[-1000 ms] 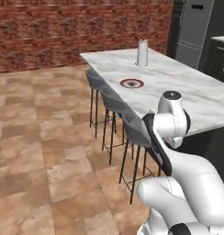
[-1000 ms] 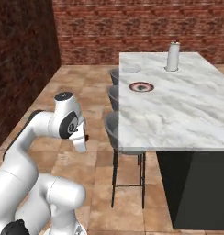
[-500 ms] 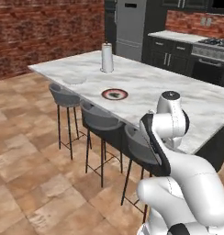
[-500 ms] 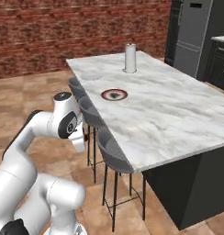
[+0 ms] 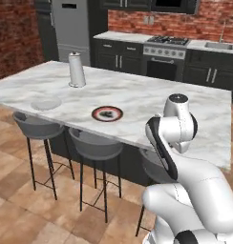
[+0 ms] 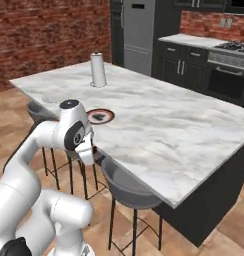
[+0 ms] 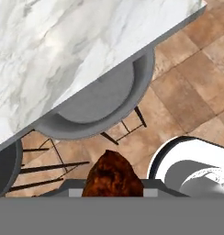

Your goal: Take the chicken drumsticks from the pan and place one on each plate on the dining counter.

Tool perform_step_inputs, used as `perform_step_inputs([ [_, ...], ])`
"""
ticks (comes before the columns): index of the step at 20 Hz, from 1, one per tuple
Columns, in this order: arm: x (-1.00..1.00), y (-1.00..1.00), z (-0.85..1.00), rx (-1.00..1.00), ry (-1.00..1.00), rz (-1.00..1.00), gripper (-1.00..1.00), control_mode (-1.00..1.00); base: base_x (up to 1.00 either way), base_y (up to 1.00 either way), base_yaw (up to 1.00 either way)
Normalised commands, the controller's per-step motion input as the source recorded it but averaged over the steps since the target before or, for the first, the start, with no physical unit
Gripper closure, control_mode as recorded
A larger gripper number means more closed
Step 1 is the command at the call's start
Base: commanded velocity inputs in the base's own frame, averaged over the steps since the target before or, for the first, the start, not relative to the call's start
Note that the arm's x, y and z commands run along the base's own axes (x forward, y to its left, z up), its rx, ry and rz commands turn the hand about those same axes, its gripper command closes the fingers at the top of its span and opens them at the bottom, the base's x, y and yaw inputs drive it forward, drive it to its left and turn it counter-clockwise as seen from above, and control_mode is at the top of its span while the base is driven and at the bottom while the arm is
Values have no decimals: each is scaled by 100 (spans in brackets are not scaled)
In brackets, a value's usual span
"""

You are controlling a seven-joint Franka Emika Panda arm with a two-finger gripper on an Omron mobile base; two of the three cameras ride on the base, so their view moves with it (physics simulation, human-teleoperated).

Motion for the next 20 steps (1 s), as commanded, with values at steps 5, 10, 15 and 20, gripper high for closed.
perform_step_inputs([
  [5, 0, 0, 0, 0, 0, 0, 100, 100, 15, 100, -55],
  [10, 0, 0, 0, 0, 0, 0, 100, 100, 14, 97, -42],
  [15, 0, 0, 0, 0, 0, 0, 100, 100, 12, 77, -26],
  [20, 0, 0, 0, 0, 0, 0, 100, 100, 25, 62, -20],
])
